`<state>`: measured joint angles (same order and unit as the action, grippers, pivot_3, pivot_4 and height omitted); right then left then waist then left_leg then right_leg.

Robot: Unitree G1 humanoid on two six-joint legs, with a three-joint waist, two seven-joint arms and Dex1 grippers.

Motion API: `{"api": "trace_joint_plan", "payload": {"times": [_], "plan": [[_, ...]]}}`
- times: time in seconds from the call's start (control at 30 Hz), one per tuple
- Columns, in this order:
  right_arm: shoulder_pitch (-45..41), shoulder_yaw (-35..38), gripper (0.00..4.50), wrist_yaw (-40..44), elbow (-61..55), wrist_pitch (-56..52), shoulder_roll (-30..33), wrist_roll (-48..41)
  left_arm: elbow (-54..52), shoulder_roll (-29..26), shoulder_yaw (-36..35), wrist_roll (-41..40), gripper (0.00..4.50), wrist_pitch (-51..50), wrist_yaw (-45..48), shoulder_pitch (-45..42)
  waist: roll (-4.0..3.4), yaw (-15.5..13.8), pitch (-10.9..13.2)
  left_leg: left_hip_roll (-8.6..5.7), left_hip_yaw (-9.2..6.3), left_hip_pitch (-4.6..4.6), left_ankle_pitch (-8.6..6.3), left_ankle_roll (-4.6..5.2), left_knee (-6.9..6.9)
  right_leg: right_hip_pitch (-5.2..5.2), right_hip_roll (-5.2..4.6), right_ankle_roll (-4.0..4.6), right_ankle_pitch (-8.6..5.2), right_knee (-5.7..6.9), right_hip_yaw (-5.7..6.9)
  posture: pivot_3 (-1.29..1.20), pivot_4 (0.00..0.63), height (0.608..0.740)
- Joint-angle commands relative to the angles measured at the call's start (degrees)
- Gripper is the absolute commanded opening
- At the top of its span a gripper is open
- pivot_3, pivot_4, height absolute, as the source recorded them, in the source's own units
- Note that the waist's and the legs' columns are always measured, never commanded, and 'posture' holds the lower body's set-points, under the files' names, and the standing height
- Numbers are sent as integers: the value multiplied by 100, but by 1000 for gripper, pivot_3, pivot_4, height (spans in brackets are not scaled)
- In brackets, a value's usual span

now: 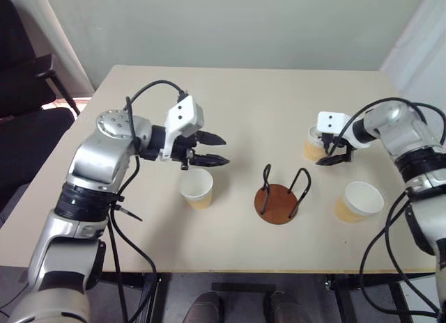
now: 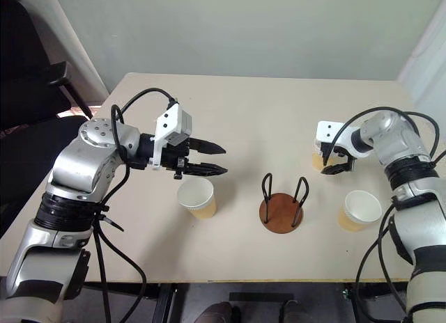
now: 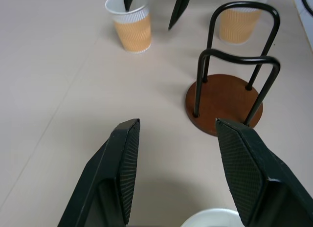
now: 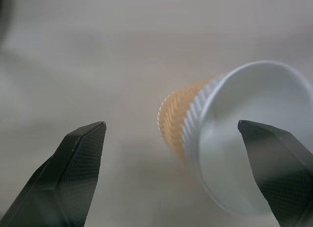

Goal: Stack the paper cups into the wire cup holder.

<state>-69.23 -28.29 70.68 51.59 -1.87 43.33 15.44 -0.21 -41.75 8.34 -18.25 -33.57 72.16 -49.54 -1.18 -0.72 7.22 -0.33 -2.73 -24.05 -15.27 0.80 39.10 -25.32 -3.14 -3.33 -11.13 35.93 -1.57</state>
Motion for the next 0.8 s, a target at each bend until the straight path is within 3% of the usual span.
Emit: {"api": "trace_joint_plan", "payload": {"times": [0.03, 0.4, 0.73, 0.8], "plan": [[-262, 141, 3945, -145, 213, 308, 36, 218, -227, -72, -161, -68, 2646, 33, -81, 36, 0, 0, 0, 0, -1, 0, 0, -2, -1, 0, 0, 0, 0, 0, 0, 0, 150, 740], [-221, 661, 12, 480, -765, 225, 554, 23, -87, -11, -19, -82, 2646, 206, 74, -65, -1, 6, 1, 2, 0, 1, 5, -15, -3, 0, 1, 10, 6, 6, 1, 0, 150, 740], [36, 1338, 12, 1702, -3237, -1014, 1345, -642, 10, 92, 107, -92, 2646, 330, 358, -164, -1, 16, 1, 4, -1, 1, 5, -19, -5, 3, 2, 11, 5, 0, 2, 0, 150, 740], [61, 1395, 12, 2040, -4127, -1625, 1547, -1132, -30, 98, 125, -139, 2646, 310, 453, -172, -2, 13, 1, 3, -2, 1, 6, -20, -4, 3, 2, 12, 4, 0, 2, 0, 150, 740]]}}
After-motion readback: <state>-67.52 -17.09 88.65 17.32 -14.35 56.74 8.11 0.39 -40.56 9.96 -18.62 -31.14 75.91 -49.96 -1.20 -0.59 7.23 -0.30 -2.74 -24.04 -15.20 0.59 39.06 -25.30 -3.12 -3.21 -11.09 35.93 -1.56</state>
